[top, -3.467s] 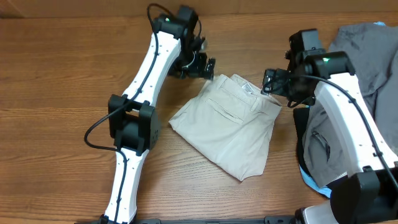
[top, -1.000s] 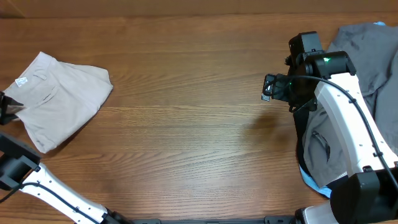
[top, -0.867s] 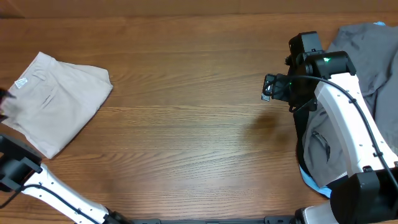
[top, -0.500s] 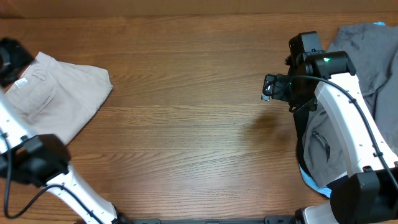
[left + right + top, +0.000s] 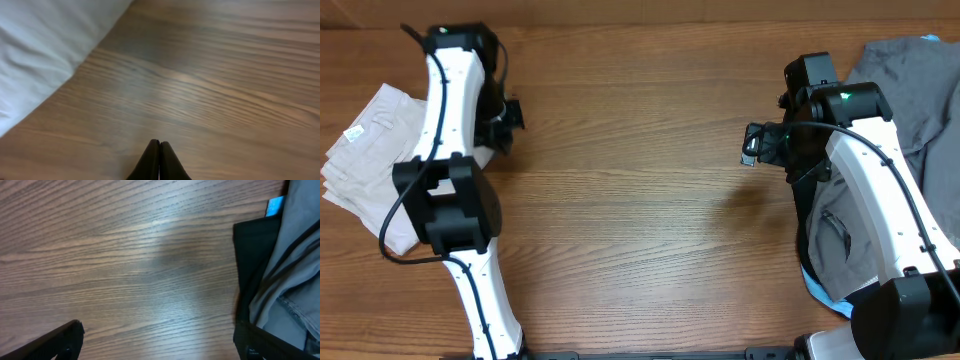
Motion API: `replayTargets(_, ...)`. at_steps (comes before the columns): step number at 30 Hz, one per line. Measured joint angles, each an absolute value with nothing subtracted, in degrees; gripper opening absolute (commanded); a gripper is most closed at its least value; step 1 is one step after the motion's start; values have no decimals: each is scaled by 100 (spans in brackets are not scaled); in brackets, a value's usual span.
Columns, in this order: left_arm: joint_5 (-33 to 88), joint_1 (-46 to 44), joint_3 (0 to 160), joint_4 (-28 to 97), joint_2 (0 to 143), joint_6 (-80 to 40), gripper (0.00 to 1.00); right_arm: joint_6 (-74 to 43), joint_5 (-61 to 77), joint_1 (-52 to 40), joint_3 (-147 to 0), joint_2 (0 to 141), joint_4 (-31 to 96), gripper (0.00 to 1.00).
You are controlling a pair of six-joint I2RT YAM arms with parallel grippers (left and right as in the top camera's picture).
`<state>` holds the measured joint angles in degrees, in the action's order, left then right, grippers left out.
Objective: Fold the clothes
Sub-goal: 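Place the folded shorts at the table's left edge and release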
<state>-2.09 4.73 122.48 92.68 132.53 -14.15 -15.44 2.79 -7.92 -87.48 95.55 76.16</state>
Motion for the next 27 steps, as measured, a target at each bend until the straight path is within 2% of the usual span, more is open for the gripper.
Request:
replayTargets(7, -1160, 624, 11456, 8543, 13266, -1916, 4, -1496, 276, -792, -8748, 9555, 7616, 100)
replayTargets(17, -1428, 663, 10523, 7352, 13266, -1914, 4, -1494, 276, -792, -8748, 9555, 7623, 100)
replayTargets(20, -1533, 663, 10436, 6976, 13266, -1909, 16, -1494, 279, -792, -8748, 9555, 7627, 100)
replayTargets(23, -1616, 663, 10416, 6458, 13266, -1894, 17, -1494, 279, -792, -8748, 9555, 7631, 100)
replayTargets(27, -1743, 663, 10412, 5675, 13266, -1874, 26, -1496, 279, -792, -8748, 9555, 7701, 100)
